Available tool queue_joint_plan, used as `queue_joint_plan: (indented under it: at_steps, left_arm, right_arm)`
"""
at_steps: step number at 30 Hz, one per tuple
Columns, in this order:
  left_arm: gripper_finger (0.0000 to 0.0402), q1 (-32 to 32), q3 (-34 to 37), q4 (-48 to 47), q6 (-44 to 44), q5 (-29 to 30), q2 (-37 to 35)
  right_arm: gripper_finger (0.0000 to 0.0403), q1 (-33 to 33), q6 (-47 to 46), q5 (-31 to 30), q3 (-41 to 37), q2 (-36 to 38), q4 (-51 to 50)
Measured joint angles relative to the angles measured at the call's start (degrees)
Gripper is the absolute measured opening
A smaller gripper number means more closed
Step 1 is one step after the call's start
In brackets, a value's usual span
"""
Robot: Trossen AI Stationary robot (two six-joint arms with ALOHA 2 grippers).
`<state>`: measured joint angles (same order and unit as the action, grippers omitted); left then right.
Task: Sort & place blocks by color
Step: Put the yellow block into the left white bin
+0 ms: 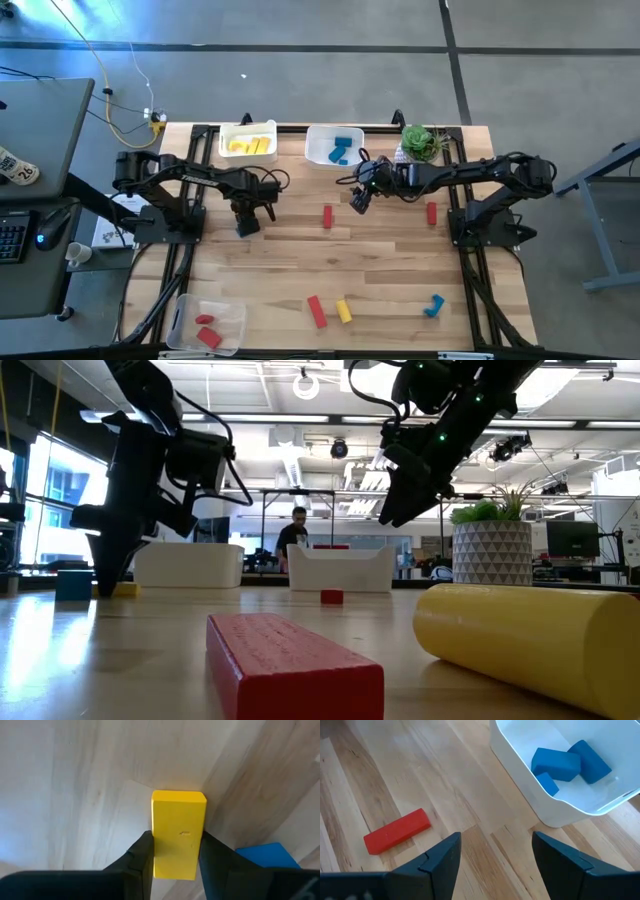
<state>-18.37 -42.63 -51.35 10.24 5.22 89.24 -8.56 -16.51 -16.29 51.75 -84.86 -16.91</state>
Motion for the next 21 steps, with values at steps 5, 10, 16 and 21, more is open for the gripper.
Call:
queue_joint_plan:
  at_steps: [5, 10, 16, 21]
  left_arm:
    - [0.0101, -0.1, -1.6, -0.6, -1.0, 1.8, -1.6]
    - [0.0099, -0.8, -4.7, -1.2, -3.6, 3.4, -3.5]
    - [0.0105, -4.3, -8.9, -1.8, -6.8, 5.8, -6.2]
    - [0.0103, -8.5, -11.3, -2.3, -9.4, 9.1, -8.6]
  right_arm:
    - [0.0231, 0.0, -0.1, 0.0, 0.0, 0.0, 0.1]
    - [0.0231, 0.0, -1.6, 0.1, 0.0, 0.0, 0.6]
    - [0.0231, 1.4, -3.0, 0.8, 0.0, 0.0, 0.8]
    - [0.0231, 3.4, -3.0, 1.8, 0.0, 0.0, 0.8]
